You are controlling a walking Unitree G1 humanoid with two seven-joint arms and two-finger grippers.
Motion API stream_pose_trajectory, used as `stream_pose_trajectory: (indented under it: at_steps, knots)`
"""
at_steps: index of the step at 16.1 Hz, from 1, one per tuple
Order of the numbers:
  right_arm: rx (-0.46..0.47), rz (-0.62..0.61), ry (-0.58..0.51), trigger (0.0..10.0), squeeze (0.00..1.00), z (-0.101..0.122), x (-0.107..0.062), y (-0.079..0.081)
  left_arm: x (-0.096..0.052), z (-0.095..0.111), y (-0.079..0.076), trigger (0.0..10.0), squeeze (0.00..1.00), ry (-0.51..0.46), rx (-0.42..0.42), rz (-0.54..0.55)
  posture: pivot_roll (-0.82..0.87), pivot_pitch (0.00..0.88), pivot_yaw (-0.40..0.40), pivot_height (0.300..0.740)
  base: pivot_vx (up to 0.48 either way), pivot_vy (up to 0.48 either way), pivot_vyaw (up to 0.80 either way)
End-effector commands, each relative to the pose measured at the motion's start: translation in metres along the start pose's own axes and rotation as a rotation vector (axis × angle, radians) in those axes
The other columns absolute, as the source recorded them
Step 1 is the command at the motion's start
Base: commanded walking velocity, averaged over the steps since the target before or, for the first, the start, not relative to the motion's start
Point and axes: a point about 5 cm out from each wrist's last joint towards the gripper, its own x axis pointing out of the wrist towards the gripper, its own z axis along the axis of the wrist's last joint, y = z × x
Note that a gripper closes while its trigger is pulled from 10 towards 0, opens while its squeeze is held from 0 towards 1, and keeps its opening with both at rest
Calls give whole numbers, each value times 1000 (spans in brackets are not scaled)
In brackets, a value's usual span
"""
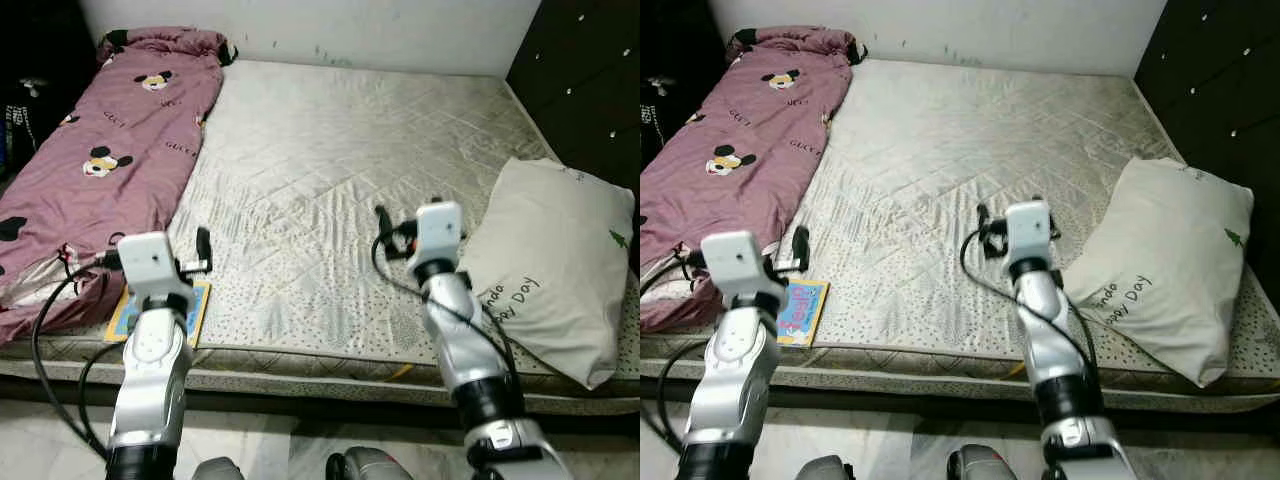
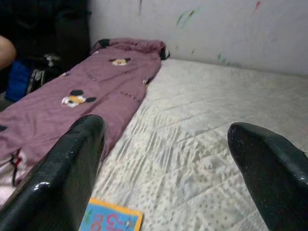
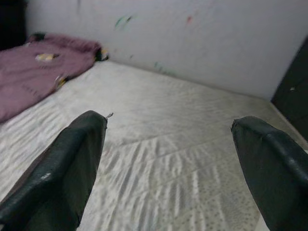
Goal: Clean up the room
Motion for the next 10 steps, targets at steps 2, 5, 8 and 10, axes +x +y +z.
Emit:
stream_pose_trajectory:
  at_steps: [2,5,8,10]
  knots:
    - [6,-26,2,10000,0,4,6,-4,-1,-2,0,10000,0,1,9,-11,-30,0,-36,740,0,0,0]
    - [-16,-5,2,10000,0,1,0,-2,0,-3,-5,10000,0,-1,-6,-25,-39,0,-23,740,0,0,0]
    - [-15,-7,19,10000,0,-2,-7,-4,-2,-5,-7,10000,0,16,6,-50,-56,0,-8,740,0,0,0]
    - [-21,-8,28,10000,0,-4,-9,-3,-4,-5,-12,10000,0,14,34,-97,-60,0,-4,740,0,-127,0]
